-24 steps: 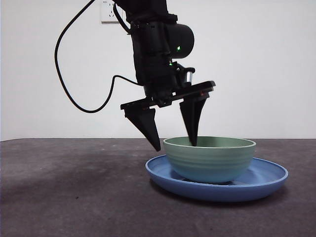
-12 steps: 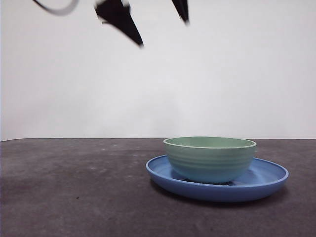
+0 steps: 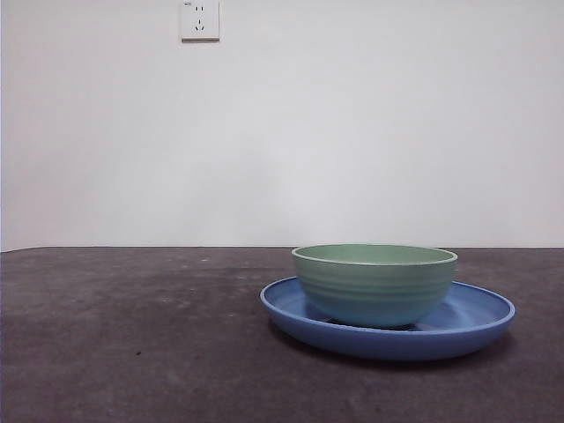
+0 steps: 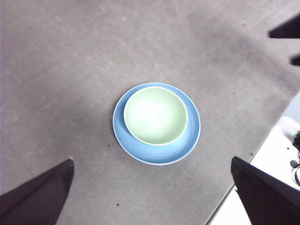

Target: Place the green bowl on the blue plate

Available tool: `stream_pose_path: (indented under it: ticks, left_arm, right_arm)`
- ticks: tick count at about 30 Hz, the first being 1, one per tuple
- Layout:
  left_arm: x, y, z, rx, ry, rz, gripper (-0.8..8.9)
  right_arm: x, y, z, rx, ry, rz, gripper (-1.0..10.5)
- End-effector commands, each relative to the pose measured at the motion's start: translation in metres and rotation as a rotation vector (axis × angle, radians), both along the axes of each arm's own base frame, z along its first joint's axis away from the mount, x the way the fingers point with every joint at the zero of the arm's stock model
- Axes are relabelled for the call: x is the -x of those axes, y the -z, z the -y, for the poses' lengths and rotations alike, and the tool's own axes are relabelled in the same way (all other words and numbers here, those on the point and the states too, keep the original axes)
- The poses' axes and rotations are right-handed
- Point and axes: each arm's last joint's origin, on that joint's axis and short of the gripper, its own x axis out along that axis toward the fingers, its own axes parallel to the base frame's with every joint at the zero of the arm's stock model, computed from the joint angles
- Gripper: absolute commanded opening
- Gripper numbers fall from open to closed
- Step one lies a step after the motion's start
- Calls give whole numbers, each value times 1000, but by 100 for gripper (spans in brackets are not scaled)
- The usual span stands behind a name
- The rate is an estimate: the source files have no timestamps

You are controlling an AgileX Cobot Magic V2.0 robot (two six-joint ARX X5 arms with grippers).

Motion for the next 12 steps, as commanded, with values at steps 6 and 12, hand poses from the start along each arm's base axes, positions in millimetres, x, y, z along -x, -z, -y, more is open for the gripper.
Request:
stream_pose_path:
  ticks: [6, 12]
  left_arm:
    - [50, 18, -42, 69, 15, 85, 563]
    - [85, 50, -73, 130, 0, 121, 563]
  right_arm:
    - [0, -4, 0, 0, -4, 16, 585]
    - [0, -4, 0, 0, -4, 16, 585]
